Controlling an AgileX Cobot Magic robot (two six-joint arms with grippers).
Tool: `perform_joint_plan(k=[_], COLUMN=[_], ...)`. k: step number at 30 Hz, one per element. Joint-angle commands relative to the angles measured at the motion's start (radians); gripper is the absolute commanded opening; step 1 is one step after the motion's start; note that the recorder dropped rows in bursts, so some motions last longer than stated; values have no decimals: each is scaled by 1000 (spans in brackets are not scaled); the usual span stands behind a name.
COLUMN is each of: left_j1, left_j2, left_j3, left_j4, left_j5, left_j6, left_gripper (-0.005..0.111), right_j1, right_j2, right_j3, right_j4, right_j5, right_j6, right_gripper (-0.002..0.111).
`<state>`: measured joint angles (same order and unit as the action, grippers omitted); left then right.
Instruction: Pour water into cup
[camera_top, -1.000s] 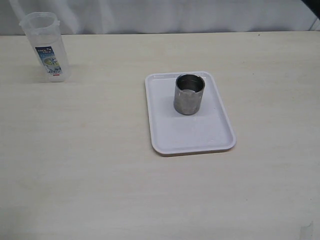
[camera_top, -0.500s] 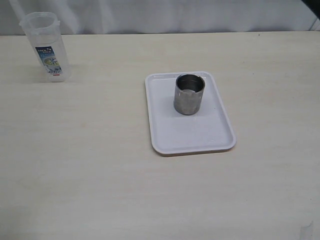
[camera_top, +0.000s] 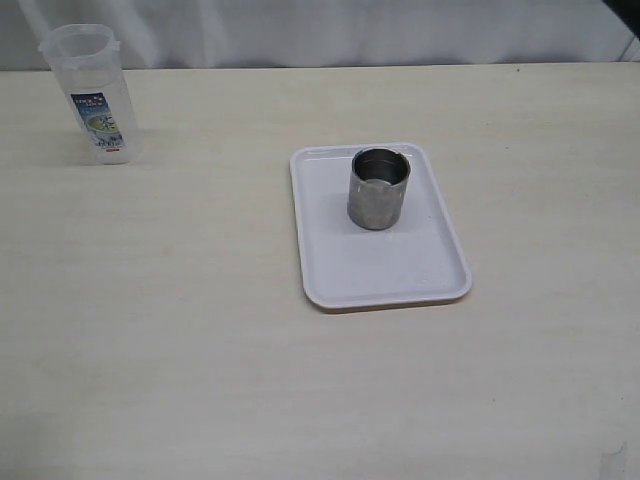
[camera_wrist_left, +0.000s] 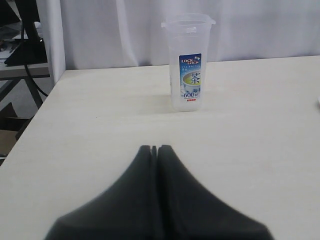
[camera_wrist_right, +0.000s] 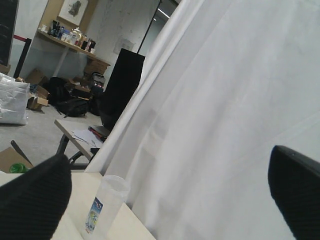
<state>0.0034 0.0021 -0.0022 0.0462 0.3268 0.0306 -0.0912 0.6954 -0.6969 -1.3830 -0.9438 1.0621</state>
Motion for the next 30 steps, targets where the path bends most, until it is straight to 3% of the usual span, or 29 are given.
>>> perform_joint_plan(k=[1, 3, 8, 11, 21, 28, 30], left_j1=[0, 0, 0, 0, 0, 0, 0], left_j2=[-2, -2, -2, -2, -2, -2, -2], left_j3=[2, 2, 2, 2, 2, 2, 2], left_j4=[-2, -2, -2, 1, 1, 1, 1], left_j5=[-4, -4, -4, -10, -10, -10, -10], left_j6=[-1, -1, -1, -1, -1, -1, -1], left_gripper=[0, 0, 0, 0, 0, 0, 0], right_j1=[-3, -1, 1, 1, 1, 1, 1], right_j2=[-4, -4, -11, -78, -284, -417, -451], right_j3=[4, 11, 161, 292, 561, 697, 697], right_j4=[23, 82, 765, 955, 1064, 1064, 1049], right_j5=[-2, 12, 59, 57, 57, 57, 136], right_j6=[8, 8, -48, -204, -453, -504, -499], right_gripper=[110, 110, 110, 110, 110, 110, 110])
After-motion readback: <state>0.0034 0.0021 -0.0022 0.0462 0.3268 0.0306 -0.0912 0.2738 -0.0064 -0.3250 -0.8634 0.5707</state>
